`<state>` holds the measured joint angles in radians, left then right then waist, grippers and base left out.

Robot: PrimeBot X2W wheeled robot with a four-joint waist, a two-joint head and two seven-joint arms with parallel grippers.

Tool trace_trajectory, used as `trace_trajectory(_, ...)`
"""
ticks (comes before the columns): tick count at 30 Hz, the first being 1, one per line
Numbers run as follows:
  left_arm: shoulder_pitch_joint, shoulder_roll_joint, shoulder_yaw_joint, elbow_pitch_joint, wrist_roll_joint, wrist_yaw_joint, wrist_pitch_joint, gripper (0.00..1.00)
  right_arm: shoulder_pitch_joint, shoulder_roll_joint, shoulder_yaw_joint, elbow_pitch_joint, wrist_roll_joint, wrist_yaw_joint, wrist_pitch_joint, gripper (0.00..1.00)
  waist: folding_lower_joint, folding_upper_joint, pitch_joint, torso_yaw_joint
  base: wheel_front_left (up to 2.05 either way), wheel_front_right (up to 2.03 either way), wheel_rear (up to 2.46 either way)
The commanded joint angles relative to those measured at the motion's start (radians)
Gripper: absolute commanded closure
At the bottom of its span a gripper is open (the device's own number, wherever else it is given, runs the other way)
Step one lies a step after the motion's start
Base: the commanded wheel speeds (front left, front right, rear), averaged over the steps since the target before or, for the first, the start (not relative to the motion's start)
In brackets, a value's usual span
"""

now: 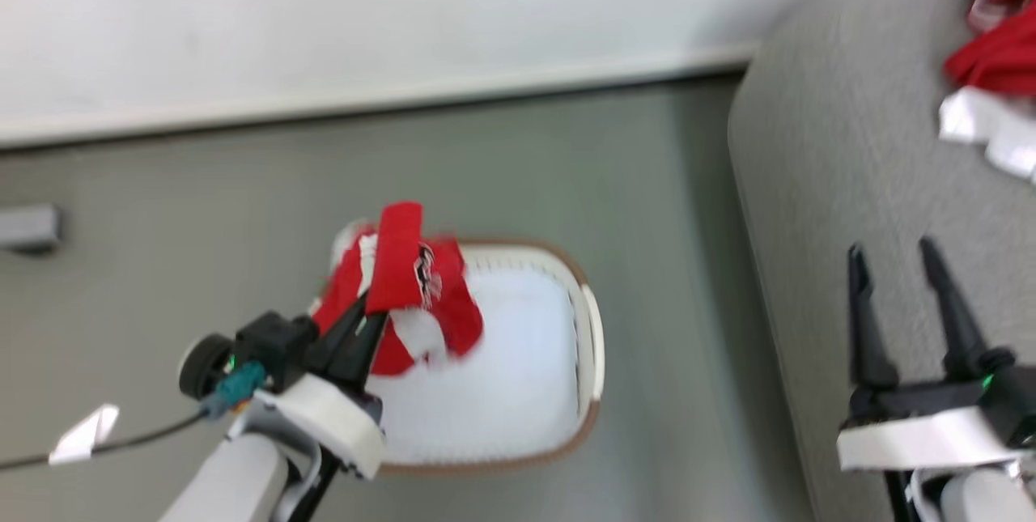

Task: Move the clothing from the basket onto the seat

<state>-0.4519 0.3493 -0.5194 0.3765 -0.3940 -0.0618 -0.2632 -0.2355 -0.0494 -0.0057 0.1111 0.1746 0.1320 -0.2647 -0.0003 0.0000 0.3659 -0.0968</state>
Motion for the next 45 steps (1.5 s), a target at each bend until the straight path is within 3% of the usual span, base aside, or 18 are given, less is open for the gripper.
trace_trajectory(1,0.041,0.001,0.009,-0.023,0.004,0.011,-0.002,1.00,0.029,-0.002,0.010,0.013,-0.002,-0.003,0.000,0.00,0.0003,0.0000,-0.150,0.044,0.00,0.00,0.00)
trace_trajectory(10,0.183,0.020,0.020,-0.173,-0.020,0.080,0.027,1.00,0.139,-0.002,0.029,0.059,0.014,-0.003,0.000,0.00,0.0003,0.0000,-0.349,0.077,0.00,0.00,0.00)
trace_trajectory(21,0.250,0.052,0.025,-0.334,-0.025,0.133,0.079,1.00,0.170,-0.002,0.132,0.058,0.010,-0.003,0.000,0.00,0.0003,0.0000,-0.403,0.093,0.00,0.00,0.00)
trace_trajectory(26,0.243,0.054,0.015,-0.381,-0.021,0.137,0.096,1.00,0.140,-0.002,0.257,0.069,0.005,-0.003,0.001,0.00,0.0003,0.0000,-0.403,0.101,0.00,0.00,0.00)
trace_trajectory(38,0.206,0.038,-0.041,-0.426,0.000,0.113,0.130,1.00,-0.023,-0.004,0.706,0.145,0.035,-0.003,0.001,0.00,0.0003,0.0000,-0.400,0.101,0.00,0.00,0.00)
trace_trajectory(45,0.192,0.010,-0.104,-0.457,0.018,0.090,0.152,1.00,-0.097,-0.003,0.746,0.176,0.011,-0.003,0.001,0.00,0.0003,0.0000,-0.400,0.117,0.00,0.00,0.00)
